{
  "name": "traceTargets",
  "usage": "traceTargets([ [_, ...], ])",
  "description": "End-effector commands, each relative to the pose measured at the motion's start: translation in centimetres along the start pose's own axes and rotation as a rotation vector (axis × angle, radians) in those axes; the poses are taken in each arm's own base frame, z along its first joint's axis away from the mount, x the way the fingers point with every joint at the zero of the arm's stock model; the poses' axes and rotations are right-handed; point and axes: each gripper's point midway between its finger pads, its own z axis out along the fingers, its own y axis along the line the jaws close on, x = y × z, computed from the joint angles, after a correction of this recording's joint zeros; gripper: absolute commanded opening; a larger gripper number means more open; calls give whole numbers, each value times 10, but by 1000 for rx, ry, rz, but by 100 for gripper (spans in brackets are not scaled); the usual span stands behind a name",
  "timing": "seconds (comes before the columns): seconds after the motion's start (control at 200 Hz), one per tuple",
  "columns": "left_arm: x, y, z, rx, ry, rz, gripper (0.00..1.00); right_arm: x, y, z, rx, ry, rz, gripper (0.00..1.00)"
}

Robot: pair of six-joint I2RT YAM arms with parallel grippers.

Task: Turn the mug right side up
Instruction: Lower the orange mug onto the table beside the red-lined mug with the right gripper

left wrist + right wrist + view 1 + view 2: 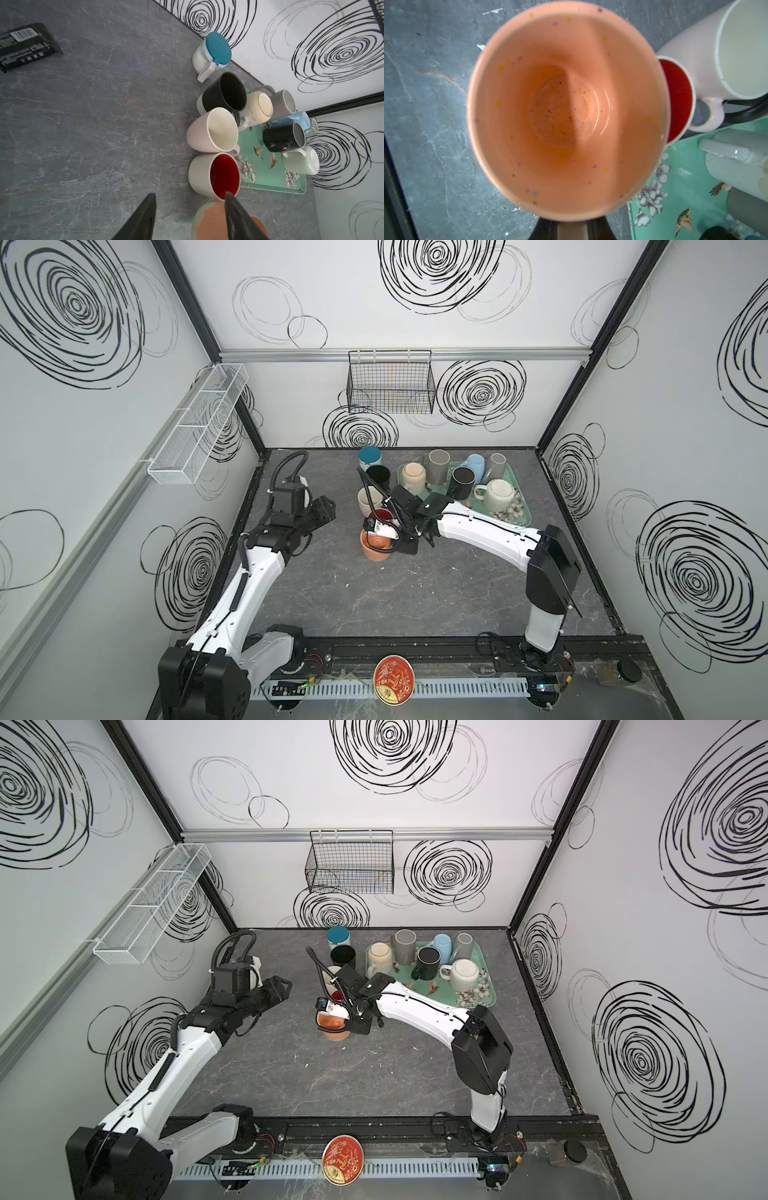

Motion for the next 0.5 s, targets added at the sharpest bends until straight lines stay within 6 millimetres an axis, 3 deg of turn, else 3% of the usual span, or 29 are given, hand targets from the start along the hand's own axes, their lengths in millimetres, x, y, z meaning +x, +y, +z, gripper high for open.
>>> traceTargets([
  [0.0, 3, -2, 7, 39, 11, -17, 56, -13, -13, -7, 72, -25, -31, 0],
  [0.225, 6, -4, 13, 57, 24, -17, 57, -9, -18, 10, 91, 6, -34, 0],
  [0.495, -1, -8, 20, 61, 26, -14, 59, -2, -17, 21, 96, 20, -18, 12],
])
